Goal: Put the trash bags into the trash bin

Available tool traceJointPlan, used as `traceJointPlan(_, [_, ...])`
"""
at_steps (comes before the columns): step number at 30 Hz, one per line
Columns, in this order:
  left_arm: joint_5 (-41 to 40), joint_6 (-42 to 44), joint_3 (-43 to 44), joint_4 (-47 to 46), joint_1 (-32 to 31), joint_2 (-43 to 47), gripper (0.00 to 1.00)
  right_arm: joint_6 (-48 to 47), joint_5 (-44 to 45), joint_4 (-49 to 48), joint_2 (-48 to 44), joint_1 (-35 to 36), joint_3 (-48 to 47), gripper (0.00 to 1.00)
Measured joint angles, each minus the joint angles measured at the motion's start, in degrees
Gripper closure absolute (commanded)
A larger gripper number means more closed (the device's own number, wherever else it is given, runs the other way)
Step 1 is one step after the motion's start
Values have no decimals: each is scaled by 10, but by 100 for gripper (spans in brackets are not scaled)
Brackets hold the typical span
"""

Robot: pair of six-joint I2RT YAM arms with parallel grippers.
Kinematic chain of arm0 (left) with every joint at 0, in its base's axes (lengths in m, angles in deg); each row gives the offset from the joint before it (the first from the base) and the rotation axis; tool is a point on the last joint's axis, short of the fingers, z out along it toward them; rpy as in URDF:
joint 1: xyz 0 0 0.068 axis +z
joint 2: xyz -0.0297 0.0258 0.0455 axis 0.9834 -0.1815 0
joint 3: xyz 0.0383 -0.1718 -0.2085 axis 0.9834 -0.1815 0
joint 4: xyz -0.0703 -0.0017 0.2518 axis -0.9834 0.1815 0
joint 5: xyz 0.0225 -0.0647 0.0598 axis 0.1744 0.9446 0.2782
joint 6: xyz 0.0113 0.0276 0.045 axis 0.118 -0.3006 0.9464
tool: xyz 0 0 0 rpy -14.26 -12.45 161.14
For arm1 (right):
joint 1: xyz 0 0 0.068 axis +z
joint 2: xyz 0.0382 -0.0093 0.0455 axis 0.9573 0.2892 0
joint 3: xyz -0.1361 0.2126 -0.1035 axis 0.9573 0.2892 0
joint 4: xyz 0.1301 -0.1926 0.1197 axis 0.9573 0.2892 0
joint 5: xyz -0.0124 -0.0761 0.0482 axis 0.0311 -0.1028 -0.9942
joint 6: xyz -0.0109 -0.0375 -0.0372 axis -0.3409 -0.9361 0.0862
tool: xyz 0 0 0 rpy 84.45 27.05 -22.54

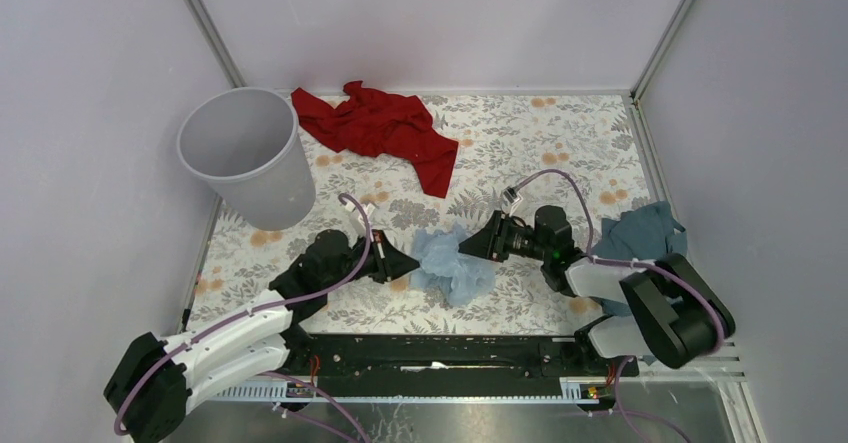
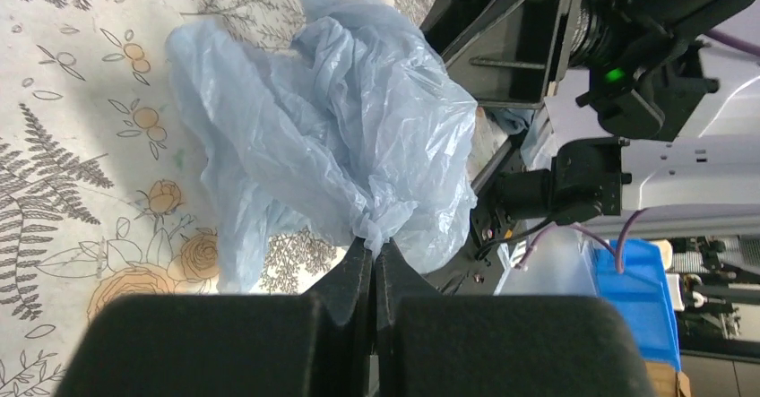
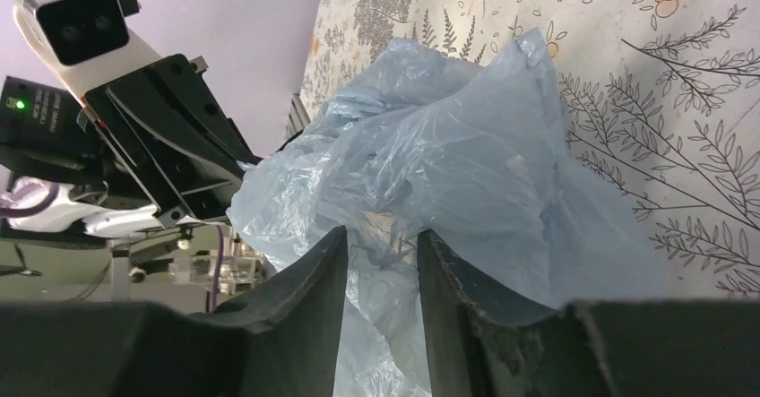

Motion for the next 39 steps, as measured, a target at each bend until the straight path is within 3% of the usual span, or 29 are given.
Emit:
traceJointPlan(3, [-21,-4,-1,7,0,5,100,32,1,-42,37,1,0,55])
traceJointPlan(5, [-33,-4,-1,15,0,13,100,33,1,-38,37,1,0,41])
traceJointPlan(8, [-50,-5,-1,40,0,24,100,-13,23,67,-4,2,-24,19])
traceJointPlan(11, [-62,-5,-7,61,0,31,100,-87,75,222,-85,3,-75,3])
traceJointPlan(16, [-69,-10,-31,74,0,42,100,-156,130,354,-195,3,-112,0])
traceJointPlan(23, [-69,-19,-44,81,0,25,100,-152,116,394,-151,8,-69,0])
traceJointPlan(25, [-65,-21,-45,76,0,10,100,-139,110,385,-130,21,-60,7])
traceJointPlan(30, [-58,-29,-47,60,-3,-21,100,-109,101,314,-84,45,-59,40])
traceJointPlan(33, [-58,-31,-47,52,-11,-27,100,-83,92,257,-68,51,-52,80])
traceJointPlan(35, [-58,-31,-47,50,-14,-29,100,-73,91,230,-70,55,-47,100])
traceJointPlan(39, [-67,-28,-41,66,-16,-26,72,-89,99,244,-115,58,-51,100])
